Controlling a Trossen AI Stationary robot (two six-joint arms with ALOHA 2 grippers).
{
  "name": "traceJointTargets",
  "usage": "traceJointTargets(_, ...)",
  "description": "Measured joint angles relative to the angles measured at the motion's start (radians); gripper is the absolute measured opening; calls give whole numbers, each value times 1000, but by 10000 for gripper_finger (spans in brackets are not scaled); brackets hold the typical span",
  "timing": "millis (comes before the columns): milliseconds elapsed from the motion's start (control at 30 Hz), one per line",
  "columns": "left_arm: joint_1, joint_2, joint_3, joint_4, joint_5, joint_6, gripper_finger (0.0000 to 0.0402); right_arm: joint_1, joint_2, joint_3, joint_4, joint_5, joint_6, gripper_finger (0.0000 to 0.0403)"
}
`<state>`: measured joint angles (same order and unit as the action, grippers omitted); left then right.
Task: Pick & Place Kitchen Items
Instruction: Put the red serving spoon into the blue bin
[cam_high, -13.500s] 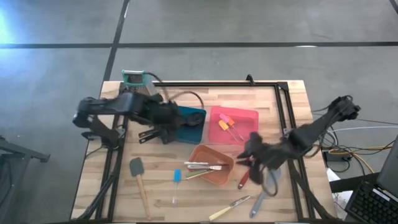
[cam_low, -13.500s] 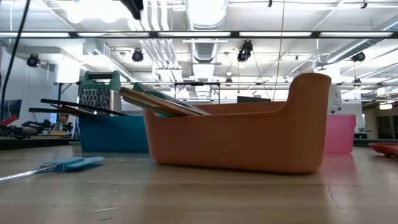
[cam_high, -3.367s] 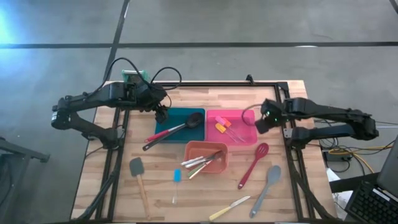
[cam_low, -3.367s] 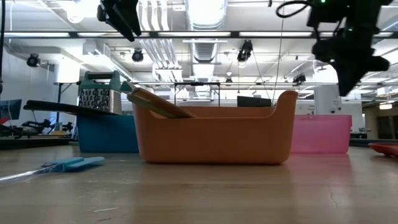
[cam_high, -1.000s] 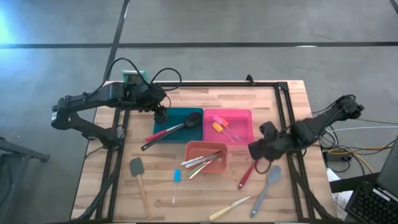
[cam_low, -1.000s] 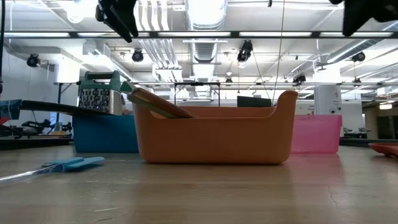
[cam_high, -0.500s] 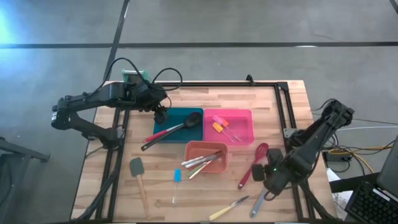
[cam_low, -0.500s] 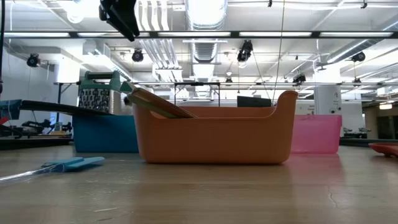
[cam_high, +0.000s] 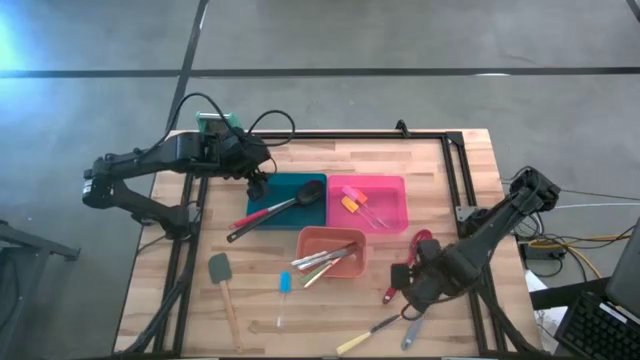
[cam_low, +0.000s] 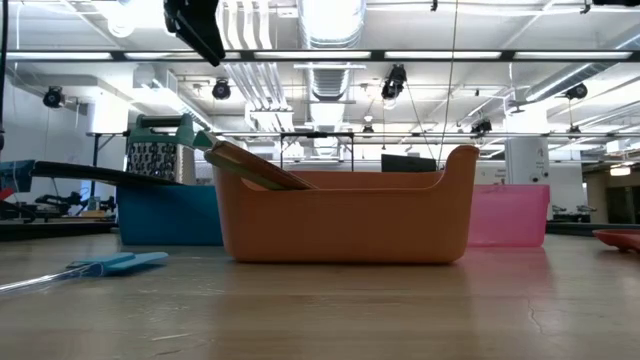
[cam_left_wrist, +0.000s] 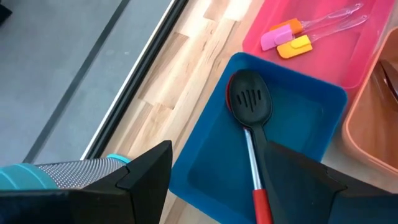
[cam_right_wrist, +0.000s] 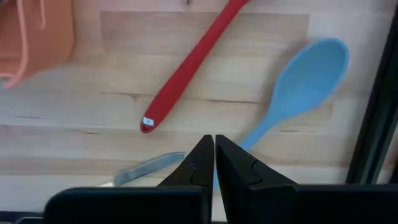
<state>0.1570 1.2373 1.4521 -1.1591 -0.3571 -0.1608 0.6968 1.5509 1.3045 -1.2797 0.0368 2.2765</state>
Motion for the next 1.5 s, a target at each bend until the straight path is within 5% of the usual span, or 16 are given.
traceJointTargets(400, 0, 0, -1, 0, 1, 7, 258, -106, 6, -103, 37, -3, -2, 126)
traceJointTargets(733, 0, 0, -2, 0, 1, 6, 258, -181, -4, -352, 365, -18, 26, 218)
traceJointTargets(1200, 0, 0, -2, 7, 1, -14, 258, -222, -25, -581, 581, -28, 17, 228)
traceJointTargets(1500, 0, 2, -2, 7, 1, -25, 258, -293, -19, -604, 551, -22, 3, 219)
